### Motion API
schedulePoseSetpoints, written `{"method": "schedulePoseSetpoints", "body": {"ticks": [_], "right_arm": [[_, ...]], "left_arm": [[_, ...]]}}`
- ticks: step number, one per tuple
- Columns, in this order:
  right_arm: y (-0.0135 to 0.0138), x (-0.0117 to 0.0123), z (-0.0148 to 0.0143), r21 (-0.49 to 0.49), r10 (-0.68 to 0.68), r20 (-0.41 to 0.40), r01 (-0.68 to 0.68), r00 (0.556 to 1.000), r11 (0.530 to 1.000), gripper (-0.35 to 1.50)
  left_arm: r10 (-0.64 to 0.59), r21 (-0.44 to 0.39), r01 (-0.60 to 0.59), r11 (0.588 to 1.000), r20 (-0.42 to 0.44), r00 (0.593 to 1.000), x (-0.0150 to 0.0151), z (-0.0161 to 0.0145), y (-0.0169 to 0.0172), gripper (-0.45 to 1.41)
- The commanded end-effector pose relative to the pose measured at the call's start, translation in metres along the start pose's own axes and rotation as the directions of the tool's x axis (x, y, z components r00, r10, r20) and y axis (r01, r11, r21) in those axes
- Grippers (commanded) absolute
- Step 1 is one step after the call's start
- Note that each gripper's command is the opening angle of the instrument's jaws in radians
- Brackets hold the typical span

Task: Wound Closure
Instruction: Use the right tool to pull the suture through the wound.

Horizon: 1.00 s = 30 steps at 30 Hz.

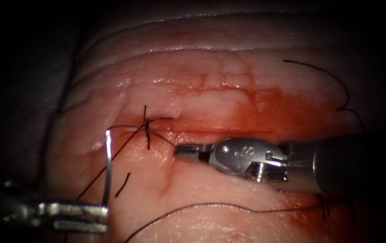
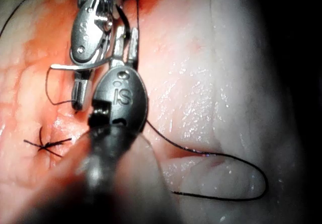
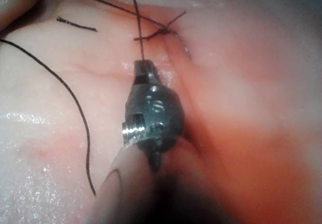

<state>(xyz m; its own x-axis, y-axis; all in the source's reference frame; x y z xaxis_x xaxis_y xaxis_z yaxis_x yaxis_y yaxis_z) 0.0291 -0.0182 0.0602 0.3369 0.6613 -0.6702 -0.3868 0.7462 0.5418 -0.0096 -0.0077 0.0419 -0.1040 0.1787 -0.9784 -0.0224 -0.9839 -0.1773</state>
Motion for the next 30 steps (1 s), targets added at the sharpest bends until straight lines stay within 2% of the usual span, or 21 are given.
{"method": "schedulePoseSetpoints", "body": {"ticks": [1, 7, 17, 21, 22, 24, 25, 26, 30], "right_arm": [[-0.002, -0.0001, -0.0002, 0.012, 0.001, 0.0, -0.001, 1.0, 1.0, -0.35], [-0.0066, 0.0004, -0.0022, 0.046, -0.004, -0.011, 0.004, 1.0, 0.999, -0.35], [-0.0142, 0.0018, -0.0038, 0.134, -0.023, -0.021, 0.025, 1.0, 0.991, -0.35], [-0.0155, 0.0026, -0.0039, 0.15, -0.033, -0.035, 0.038, 0.999, 0.988, -0.35], [-0.0153, 0.0029, -0.0038, 0.145, -0.073, -0.055, 0.08, 0.996, 0.986, -0.35], [-0.0142, 0.0036, -0.0035, 0.121, -0.146, -0.097, 0.158, 0.984, 0.98, 0.56], [-0.0134, 0.004, -0.0034, 0.107, -0.177, -0.112, 0.189, 0.978, 0.976, 0.88], [-0.0122, 0.0044, -0.0033, 0.086, -0.22, -0.133, 0.233, 0.966, 0.969, 1.03], [-0.0078, 0.0054, -0.0035, 0.04, -0.292, -0.14, 0.3, 0.946, 0.953, 1.15]], "left_arm": [[-0.006, -0.004, 0.006, 1.0, 0.006, 1.0, -0.0007, 0.0007, 0.0003, -0.45], [-0.009, -0.016, 0.009, 1.0, 0.019, 1.0, -0.0012, 0.001, 0.0011, -0.45], [-0.012, -0.026, 0.013, 1.0, 0.022, 1.0, -0.0009, 0.0011, 0.0015, -0.45], [-0.014, -0.028, 0.014, 0.999, 0.02, 1.0, -0.0008, 0.0009, 0.0014, -0.45], [-0.015, -0.031, 0.015, 0.999, 0.018, 1.0, -0.0008, 0.0008, 0.0013, -0.45], [-0.019, -0.022, 0.02, 1.0, 0.028, 0.999, -0.0007, 0.0004, 0.0009, -0.45], [-0.022, -0.018, 0.023, 1.0, 0.033, 0.999, -0.0006, 0.0001, 0.0007, -0.45], [-0.028, -0.004, 0.028, 1.0, 0.035, 0.999, -0.0004, -0.0004, 0.0002, -0.45], [-0.048, 0.078, 0.043, 0.996, 0.057, 0.997, -0.0001, -0.0025, -0.0016, -0.45]]}}
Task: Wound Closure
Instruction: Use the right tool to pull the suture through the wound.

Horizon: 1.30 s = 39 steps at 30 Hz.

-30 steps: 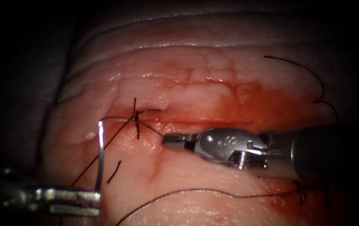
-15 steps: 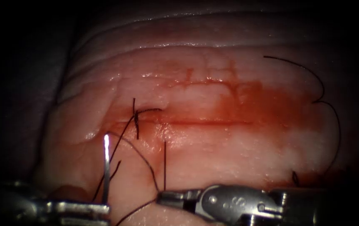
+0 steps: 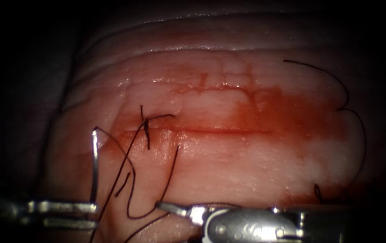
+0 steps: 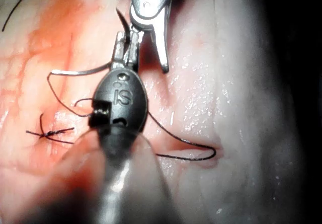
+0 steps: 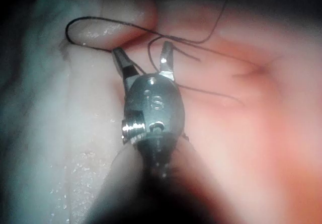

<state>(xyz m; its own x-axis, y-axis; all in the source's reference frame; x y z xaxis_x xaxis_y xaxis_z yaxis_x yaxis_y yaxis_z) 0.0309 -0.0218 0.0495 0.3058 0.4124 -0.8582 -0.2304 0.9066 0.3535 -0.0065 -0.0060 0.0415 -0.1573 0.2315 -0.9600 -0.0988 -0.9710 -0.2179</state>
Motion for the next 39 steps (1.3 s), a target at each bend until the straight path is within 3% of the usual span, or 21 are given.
{"method": "schedulePoseSetpoints", "body": {"ticks": [1, 4, 7, 9, 13, 17, 19, 22, 27, 28, 29, 34, 39], "right_arm": [[0.0024, -0.0006, 0.0004, -0.016, -0.034, 0.006, 0.034, 0.999, 0.999, 1.18], [0.0051, -0.0013, 0.0004, -0.038, -0.052, 0.02, 0.053, 0.998, 0.998, 1.23], [0.0067, -0.0024, 0.001, -0.057, -0.072, 0.027, 0.073, 0.997, 0.996, 1.03], [0.0074, -0.0032, 0.0016, -0.068, -0.091, 0.035, 0.093, 0.995, 0.993, 0.91], [0.008, -0.0046, 0.0036, -0.071, -0.129, 0.071, 0.134, 0.989, 0.988, 0.91], [0.0083, -0.0059, 0.0055, -0.065, -0.151, 0.114, 0.159, 0.982, 0.985, 0.74], [0.0083, -0.0066, 0.0063, -0.052, -0.164, 0.135, 0.172, 0.977, 0.984, 0.44], [0.0085, -0.0076, 0.0072, -0.041, -0.172, 0.153, 0.181, 0.973, 0.983, 0.14], [0.0092, -0.009, 0.008, -0.031, -0.182, 0.181, 0.191, 0.967, 0.981, -0.03], [0.0093, -0.0092, 0.0081, -0.032, -0.184, 0.181, 0.192, 0.966, 0.981, -0.27], [0.0094, -0.0094, 0.008, -0.028, -0.185, 0.186, 0.193, 0.965, 0.981, -0.35], [0.0086, -0.009, 0.0072, -0.057, -0.103, 0.217, 0.118, 0.971, 0.991, -0.35], [0.0061, -0.0079, 0.0056, -0.053, -0.05, 0.243, 0.065, 0.969, 0.996, -0.35]], "left_arm": [[0.011, 0.026, -0.011, 1.0, 0.007, 1.0, -0.0005, 0.0001, -0.0003, -0.45], [0.033, 0.097, -0.037, 0.995, 0.042, 0.999, -0.0007, -0.0015, -0.0018, -0.45], [0.029, 0.147, -0.039, 0.988, 0.067, 0.997, -0.0012, -0.0023, -0.0028, -0.45], [0.024, 0.16, -0.037, 0.986, 0.079, 0.997, -0.0015, -0.0026, -0.0032, -0.45], [0.028, 0.174, -0.042, 0.984, 0.083, 0.996, -0.0023, -0.0025, -0.0038, -0.45], [0.042, 0.164, -0.053, 0.985, 0.07, 0.997, -0.0028, -0.0024, -0.0043, -0.45], [0.045, 0.153, -0.053, 0.987, 0.057, 0.997, -0.0029, -0.0023, -0.0043, -0.45], [0.051, 0.151, -0.059, 0.987, 0.056, 0.997, -0.0029, -0.0023, -0.0043, -0.45], [0.052, 0.146, -0.059, 0.988, 0.05, 0.997, -0.0026, -0.0023, -0.004, -0.45], [0.052, 0.146, -0.059, 0.988, 0.05, 0.997, -0.0025, -0.0023, -0.004, -0.45], [0.053, 0.144, -0.059, 0.988, 0.048, 0.997, -0.0024, -0.0023, -0.0039, -0.45], [0.053, 0.143, -0.059, 0.988, 0.047, 0.997, -0.0024, -0.0023, -0.0039, -0.45], [0.055, 0.144, -0.061, 0.988, 0.047, 0.997, -0.0028, -0.0022, -0.004, -0.45]]}}
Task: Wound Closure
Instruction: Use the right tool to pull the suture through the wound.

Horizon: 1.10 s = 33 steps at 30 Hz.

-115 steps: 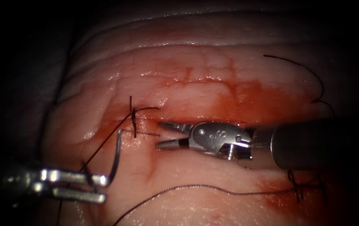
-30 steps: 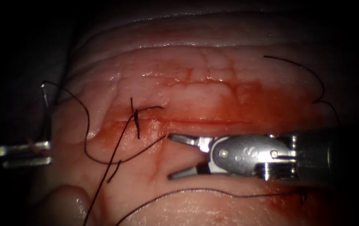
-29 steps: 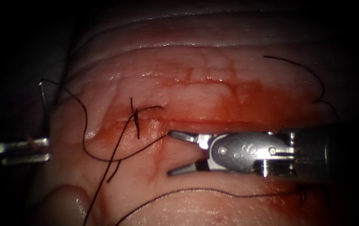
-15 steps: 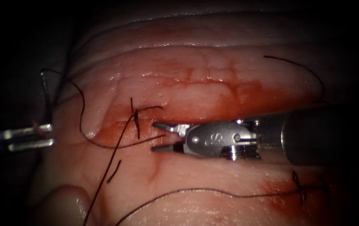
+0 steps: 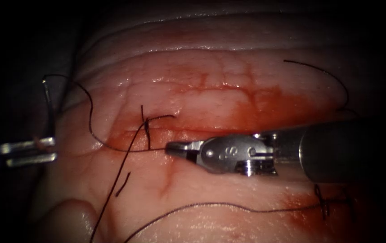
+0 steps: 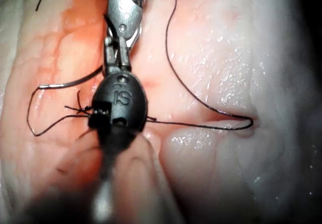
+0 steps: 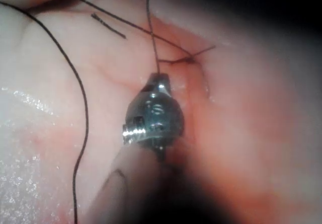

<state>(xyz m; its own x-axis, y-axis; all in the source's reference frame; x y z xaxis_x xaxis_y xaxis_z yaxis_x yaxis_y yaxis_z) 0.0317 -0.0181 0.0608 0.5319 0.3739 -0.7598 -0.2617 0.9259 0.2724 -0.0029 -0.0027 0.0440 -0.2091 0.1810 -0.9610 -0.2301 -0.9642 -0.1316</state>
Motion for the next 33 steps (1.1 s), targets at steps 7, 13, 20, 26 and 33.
{"method": "schedulePoseSetpoints", "body": {"ticks": [7, 13, 20, 26, 33], "right_arm": [[-0.0063, 0.0024, -0.0037, 0.016, 0.002, -0.004, -0.002, 1.0, 1.0, -0.35], [-0.0126, 0.0058, -0.0068, 0.048, -0.01, -0.029, 0.011, 1.0, 0.999, -0.35], [-0.0187, 0.0105, -0.0091, 0.1, -0.036, -0.07, 0.042, 0.997, 0.994, -0.35], [-0.0193, 0.0122, -0.009, 0.127, -0.073, -0.136, 0.091, 0.988, 0.988, -0.35], [-0.0142, 0.0111, -0.0082, 0.061, -0.119, -0.235, 0.136, 0.965, 0.989, 1.13]], "left_arm": [[0.006, 0.001, -0.006, 1.0, -0.005, 1.0, -0.0005, 0.0013, 0.001, -0.45], [0.01, -0.01, -0.01, 1.0, 0.001, 1.0, -0.0005, 0.0017, 0.0014, -0.45], [0.011, -0.014, -0.011, 1.0, 0.001, 1.0, -0.0005, 0.0017, 0.0015, -0.45], [0.01, -0.022, -0.01, 1.0, -0.004, 1.0, -0.0004, 0.0011, 0.0014, -0.45], [-0.002, -0.003, 0.002, 1.0, 0.042, 0.999, -0.0004, -0.0011, -0.0001, -0.45]]}}
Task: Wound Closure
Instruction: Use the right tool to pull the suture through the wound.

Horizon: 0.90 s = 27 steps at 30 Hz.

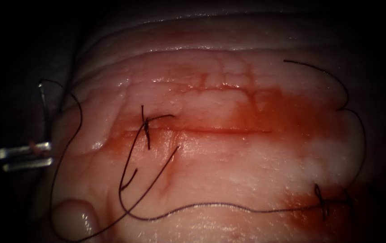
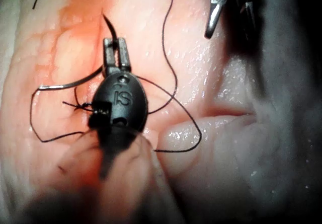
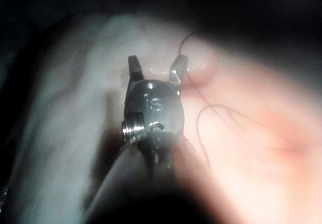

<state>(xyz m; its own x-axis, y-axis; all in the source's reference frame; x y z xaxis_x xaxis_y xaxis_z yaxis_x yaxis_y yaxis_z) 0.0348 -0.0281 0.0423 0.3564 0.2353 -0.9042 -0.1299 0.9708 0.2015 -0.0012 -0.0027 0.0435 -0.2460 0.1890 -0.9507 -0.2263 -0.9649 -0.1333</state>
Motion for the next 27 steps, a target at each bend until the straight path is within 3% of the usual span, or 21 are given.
{"method": "schedulePoseSetpoints", "body": {"ticks": [1, 8, 12, 21, 27], "right_arm": [[0.0018, -0.0015, 0.0002, -0.012, -0.002, -0.011, 0.002, 1.0, 1.0, 1.16], [0.0073, -0.0047, -0.0008, -0.034, 0.015, -0.034, -0.016, 0.999, 0.999, 1.21], [0.0101, -0.0074, -0.0003, -0.073, -0.003, -0.008, 0.002, 1.0, 0.997, 1.1], [0.0148, -0.0142, 0.0034, -0.137, -0.018, 0.055, 0.026, 0.998, 0.99, 1.21], [0.0155, -0.0172, 0.0065, -0.134, -0.041, 0.077, 0.051, 0.996, 0.99, 1.2]], "left_arm": [[-0.005, 0.015, 0.005, 1.0, 0.015, 1.0, -0.0006, 0.0001, -0.0002, -0.45], [0.009, 0.112, -0.018, 0.993, 0.087, 0.996, -0.002, -0.003, -0.0031, -0.45], [0.005, 0.134, -0.02, 0.991, 0.108, 0.994, -0.0029, -0.0032, -0.0038, -0.45], [0.012, 0.138, -0.026, 0.99, 0.102, 0.995, -0.0037, -0.0019, -0.0036, -0.45], [0.016, 0.136, -0.028, 0.99, 0.094, 0.995, -0.0037, -0.0014, -0.0032, -0.45]]}}
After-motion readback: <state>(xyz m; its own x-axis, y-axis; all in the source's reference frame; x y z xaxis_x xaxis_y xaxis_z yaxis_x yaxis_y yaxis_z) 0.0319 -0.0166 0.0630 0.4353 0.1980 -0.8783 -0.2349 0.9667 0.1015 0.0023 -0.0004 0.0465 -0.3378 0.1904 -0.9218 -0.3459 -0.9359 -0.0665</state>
